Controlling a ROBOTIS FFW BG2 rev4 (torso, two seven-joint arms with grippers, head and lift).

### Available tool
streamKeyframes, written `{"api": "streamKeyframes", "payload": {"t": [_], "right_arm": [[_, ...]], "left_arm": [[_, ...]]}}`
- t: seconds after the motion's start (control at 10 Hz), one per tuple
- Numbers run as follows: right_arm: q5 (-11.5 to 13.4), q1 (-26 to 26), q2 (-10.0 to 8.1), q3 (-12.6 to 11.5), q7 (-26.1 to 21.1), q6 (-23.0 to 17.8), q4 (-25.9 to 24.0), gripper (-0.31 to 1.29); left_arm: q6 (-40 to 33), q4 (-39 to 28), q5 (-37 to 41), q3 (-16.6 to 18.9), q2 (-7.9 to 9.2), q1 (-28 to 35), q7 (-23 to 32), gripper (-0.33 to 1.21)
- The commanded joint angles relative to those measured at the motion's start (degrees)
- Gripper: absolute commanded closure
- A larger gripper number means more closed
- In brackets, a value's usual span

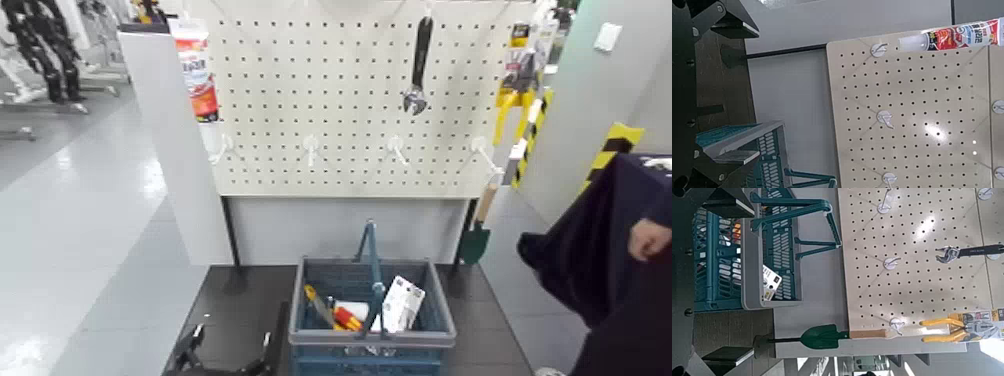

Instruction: Put the yellow pliers into the crate.

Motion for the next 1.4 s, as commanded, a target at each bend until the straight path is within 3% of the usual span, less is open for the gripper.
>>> {"api": "streamKeyframes", "payload": {"t": [0.1, 0.4, 0.6, 0.8, 1.0, 1.2, 1.4], "right_arm": [[0.0, 0.0, 0.53, 0.0, 0.0, 0.0, 0.0, 0.08], [-0.6, 0.0, 0.53, -0.3, -0.2, -0.4, 0.0, 0.08], [-0.2, -0.6, 1.14, -2.3, 0.3, 0.1, -1.0, 0.08], [-1.5, -1.6, 1.05, -4.5, 0.3, 4.6, -3.4, 0.08], [-2.3, -4.7, 0.97, -8.8, 4.5, 8.8, -4.6, 0.08], [-3.1, -8.2, 0.44, -11.3, 9.0, 13.8, -5.6, 0.08], [-4.4, -11.2, 0.44, -13.6, 11.2, 16.0, -5.5, 0.08]], "left_arm": [[0.1, 0.0, 0.0, 0.0, 0.00, 0.0, 0.0, 0.21], [0.3, 0.0, 0.0, -0.1, 0.00, 0.0, 0.0, 0.21], [0.5, 0.0, 0.0, -0.2, 0.00, 0.0, 0.0, 0.21], [0.7, -0.1, 0.1, -0.3, 0.00, 0.0, 0.0, 0.21], [0.7, -0.1, 0.1, -0.4, 0.09, 0.0, 0.0, 0.21], [0.8, -0.1, 0.1, -0.5, 0.00, -0.1, 0.0, 0.21], [0.9, -0.1, 0.1, -0.7, 0.00, -0.3, -0.1, 0.21]]}}
